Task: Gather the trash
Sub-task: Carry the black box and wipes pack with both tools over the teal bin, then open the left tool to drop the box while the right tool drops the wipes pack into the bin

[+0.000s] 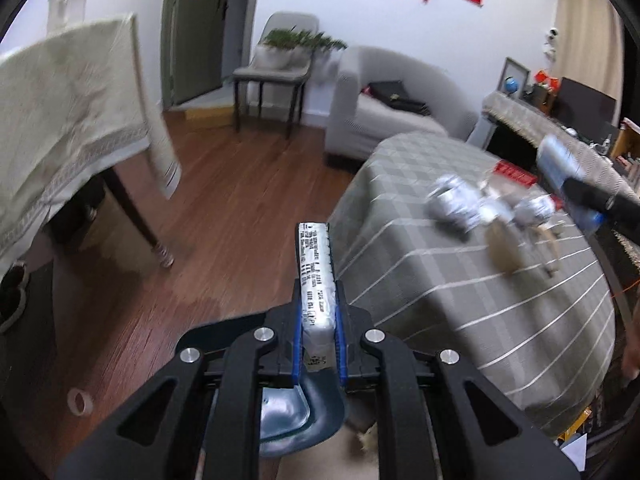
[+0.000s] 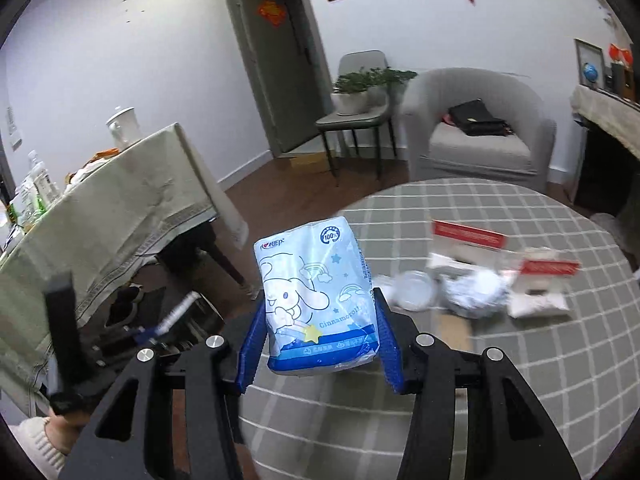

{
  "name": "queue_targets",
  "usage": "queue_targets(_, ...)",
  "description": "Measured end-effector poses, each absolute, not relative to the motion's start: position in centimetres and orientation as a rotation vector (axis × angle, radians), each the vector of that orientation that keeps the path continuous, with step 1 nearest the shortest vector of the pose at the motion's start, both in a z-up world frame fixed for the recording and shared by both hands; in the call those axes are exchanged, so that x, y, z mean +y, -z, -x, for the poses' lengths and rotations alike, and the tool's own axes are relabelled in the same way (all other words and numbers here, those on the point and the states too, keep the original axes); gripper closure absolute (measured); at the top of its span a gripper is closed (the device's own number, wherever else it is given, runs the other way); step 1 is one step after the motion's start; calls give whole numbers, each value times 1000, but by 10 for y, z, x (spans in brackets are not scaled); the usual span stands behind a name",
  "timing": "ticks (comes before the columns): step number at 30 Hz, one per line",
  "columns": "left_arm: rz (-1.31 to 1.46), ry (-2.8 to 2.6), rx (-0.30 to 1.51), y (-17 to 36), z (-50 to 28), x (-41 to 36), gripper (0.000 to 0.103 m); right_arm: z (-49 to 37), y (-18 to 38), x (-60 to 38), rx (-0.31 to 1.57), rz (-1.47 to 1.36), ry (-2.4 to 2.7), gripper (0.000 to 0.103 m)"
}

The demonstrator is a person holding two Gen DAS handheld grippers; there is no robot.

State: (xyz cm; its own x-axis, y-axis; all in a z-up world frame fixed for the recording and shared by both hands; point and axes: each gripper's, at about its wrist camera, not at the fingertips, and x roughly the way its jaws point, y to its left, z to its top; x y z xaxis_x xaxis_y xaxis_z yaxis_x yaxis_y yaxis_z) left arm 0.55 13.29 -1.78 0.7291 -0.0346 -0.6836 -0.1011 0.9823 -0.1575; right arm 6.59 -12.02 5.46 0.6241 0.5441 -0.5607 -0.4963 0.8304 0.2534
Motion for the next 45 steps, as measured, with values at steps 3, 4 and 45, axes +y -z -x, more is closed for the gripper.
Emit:
queue_targets(3, 214, -49, 819, 39, -5, 156, 88, -64, -56, -94, 667, -67, -638, 53)
queue_targets(4, 212, -56, 832, 45, -4, 160, 88, -63, -55, -86, 669, -63, -651, 53)
queue_targets(45, 332, -86, 1062, 123, 20, 268, 57, -84, 119, 132, 1148, 204, -685, 53)
